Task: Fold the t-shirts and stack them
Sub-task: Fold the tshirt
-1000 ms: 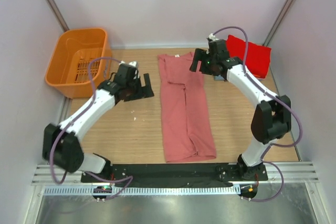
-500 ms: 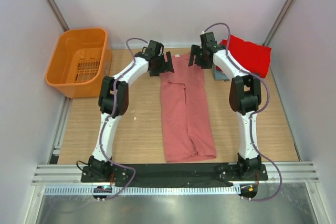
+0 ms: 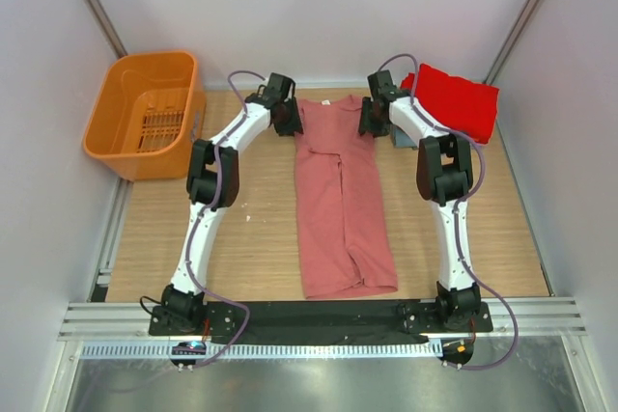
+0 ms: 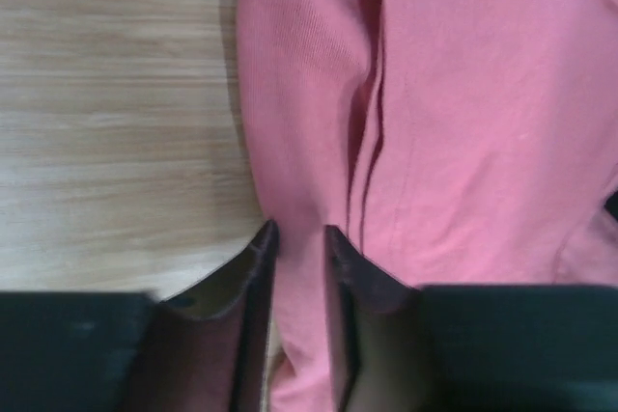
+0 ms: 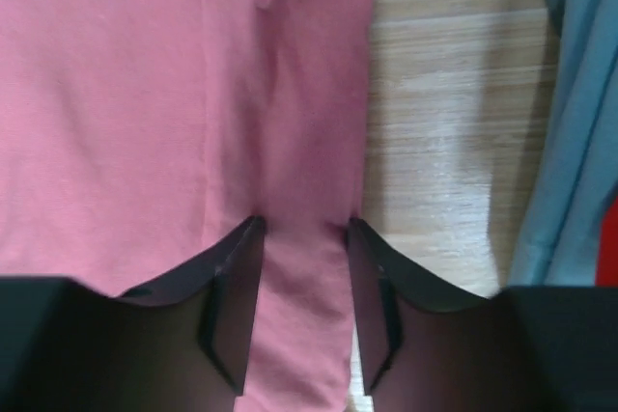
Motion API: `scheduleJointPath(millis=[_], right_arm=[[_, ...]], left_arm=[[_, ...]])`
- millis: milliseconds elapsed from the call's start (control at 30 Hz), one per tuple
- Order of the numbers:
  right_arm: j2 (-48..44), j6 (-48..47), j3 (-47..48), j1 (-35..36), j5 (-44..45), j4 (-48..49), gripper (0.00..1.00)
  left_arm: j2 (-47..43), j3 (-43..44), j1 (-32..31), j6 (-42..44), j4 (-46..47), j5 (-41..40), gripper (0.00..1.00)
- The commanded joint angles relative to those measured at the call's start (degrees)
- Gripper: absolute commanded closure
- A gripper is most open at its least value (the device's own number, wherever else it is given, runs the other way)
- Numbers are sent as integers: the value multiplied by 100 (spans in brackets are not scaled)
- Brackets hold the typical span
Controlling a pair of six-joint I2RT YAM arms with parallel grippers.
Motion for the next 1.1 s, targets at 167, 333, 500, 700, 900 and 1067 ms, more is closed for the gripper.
scheduleJointPath(millis=[167,333,500,700,900,1067], right_arm=[[266,189,206,33,-544,179,88],[504,329,836,103,-808,153,93],[951,654,1664,156,-773,-14,95],[997,980,1797,165,-869,232,64],[339,550,1656,165,-976,214,19],[-996,435,1052,156,-712,-286,16]], left_arm=[[339,301,71,-22,31,88,100],[321,459,439,5,-48,34,100],[698,1434,809,92,-425,96,100],[858,1919,967,277,-435,341,75],[-326,875,932,347,-594,352,33],[-2286,-943,888,207,-778,-62,29]])
